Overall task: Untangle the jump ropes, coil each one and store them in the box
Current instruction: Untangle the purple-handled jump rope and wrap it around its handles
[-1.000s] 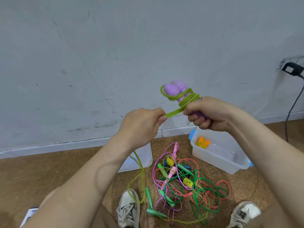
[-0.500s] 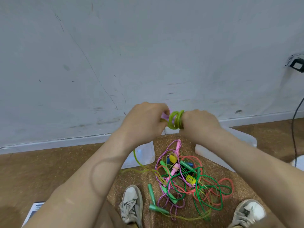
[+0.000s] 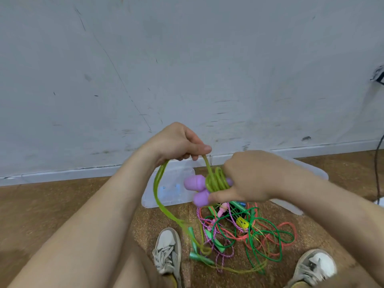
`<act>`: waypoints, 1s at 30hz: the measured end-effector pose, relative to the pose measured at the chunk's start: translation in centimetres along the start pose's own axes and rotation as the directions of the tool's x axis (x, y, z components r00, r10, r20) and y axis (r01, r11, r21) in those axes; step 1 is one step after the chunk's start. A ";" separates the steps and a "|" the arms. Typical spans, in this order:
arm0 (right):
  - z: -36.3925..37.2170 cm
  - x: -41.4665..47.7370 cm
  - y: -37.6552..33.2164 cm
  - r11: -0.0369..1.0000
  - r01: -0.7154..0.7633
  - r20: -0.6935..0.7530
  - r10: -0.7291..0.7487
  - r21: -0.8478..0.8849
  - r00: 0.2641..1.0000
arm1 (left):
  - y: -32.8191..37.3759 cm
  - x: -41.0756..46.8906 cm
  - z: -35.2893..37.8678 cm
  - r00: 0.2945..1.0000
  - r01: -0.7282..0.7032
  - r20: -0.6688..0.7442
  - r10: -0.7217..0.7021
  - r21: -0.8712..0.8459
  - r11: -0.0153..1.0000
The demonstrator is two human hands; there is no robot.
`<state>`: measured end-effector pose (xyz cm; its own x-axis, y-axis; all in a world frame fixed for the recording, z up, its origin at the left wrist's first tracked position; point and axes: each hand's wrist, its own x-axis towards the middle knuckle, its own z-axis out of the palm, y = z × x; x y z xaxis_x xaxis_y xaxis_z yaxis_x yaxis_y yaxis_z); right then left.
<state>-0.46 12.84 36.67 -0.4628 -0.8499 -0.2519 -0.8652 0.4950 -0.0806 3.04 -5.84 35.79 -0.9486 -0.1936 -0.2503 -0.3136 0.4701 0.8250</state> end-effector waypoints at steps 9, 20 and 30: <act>-1.5 0.0 3.7 0.151 0.048 -0.034 -0.091 0.987 0.995 | 0.6 0.7 4.5 0.955 -0.008 0.266 0.128 -0.411 0.912; -1.2 1.2 6.0 -0.212 -0.039 0.084 0.207 0.977 0.975 | 0.9 -0.1 5.1 0.953 -0.248 -0.059 0.297 0.411 0.877; -0.6 1.6 5.6 0.390 -0.201 0.078 0.309 0.899 0.948 | 2.8 -1.9 5.3 0.873 -0.210 0.052 0.484 0.937 0.279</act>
<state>-6.14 14.11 36.43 -0.6907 -0.6388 -0.3390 -0.0705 0.5261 -0.8475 3.76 0.38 35.86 -0.9826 0.1030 0.1547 0.0723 0.9787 -0.1923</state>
